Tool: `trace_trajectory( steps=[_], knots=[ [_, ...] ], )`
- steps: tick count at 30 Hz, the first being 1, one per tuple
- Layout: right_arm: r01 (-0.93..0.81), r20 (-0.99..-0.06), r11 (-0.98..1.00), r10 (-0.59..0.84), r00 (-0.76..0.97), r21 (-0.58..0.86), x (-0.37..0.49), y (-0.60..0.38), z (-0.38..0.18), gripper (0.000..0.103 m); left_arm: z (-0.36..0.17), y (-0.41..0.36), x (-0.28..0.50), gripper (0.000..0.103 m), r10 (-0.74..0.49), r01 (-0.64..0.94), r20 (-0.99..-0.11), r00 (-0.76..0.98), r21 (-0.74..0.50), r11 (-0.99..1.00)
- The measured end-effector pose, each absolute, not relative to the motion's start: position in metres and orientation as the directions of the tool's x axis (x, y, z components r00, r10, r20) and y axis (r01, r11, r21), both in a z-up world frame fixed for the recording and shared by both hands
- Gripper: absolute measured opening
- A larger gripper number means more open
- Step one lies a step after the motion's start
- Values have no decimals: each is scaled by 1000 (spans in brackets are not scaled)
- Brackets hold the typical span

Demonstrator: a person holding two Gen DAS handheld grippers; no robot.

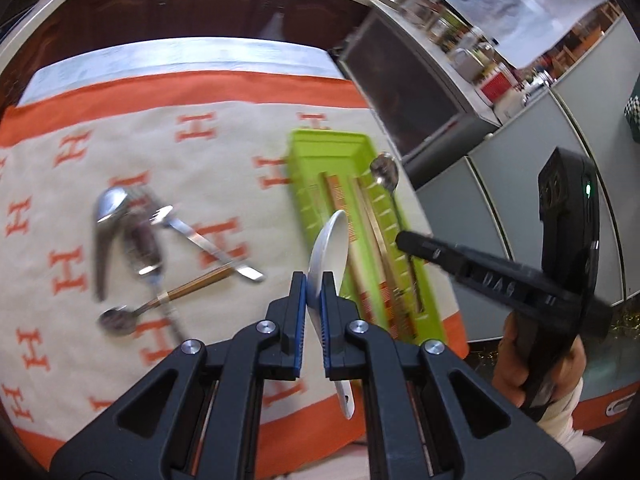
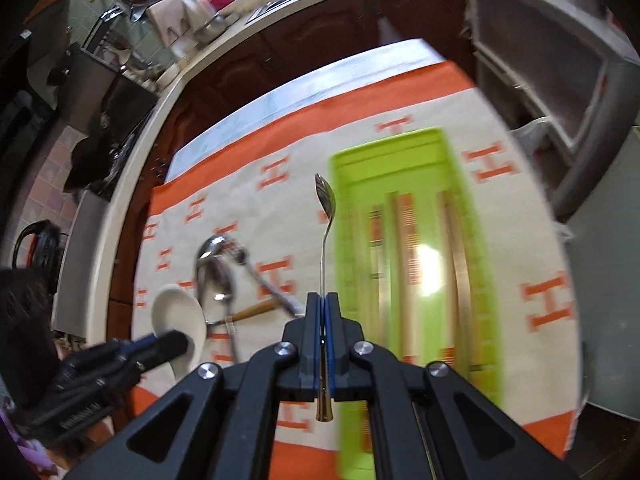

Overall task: Organize utensils
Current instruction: 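Carry both spoons into the green tray and open both tools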

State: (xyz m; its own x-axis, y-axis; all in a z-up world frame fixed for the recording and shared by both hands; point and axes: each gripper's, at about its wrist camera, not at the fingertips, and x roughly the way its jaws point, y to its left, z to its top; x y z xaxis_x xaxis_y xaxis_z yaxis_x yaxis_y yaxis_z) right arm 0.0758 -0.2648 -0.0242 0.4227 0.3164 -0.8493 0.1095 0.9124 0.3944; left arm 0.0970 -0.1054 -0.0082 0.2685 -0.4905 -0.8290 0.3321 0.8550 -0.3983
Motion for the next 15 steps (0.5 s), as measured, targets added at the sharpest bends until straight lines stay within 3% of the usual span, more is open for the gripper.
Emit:
trace_trajectory(
  steps=[15],
  knots=[
    [150, -898, 933, 259, 355, 328, 66, -311, -68, 3, -70, -194, 125, 7, -424, 297, -886, 186, -361, 884]
  ],
)
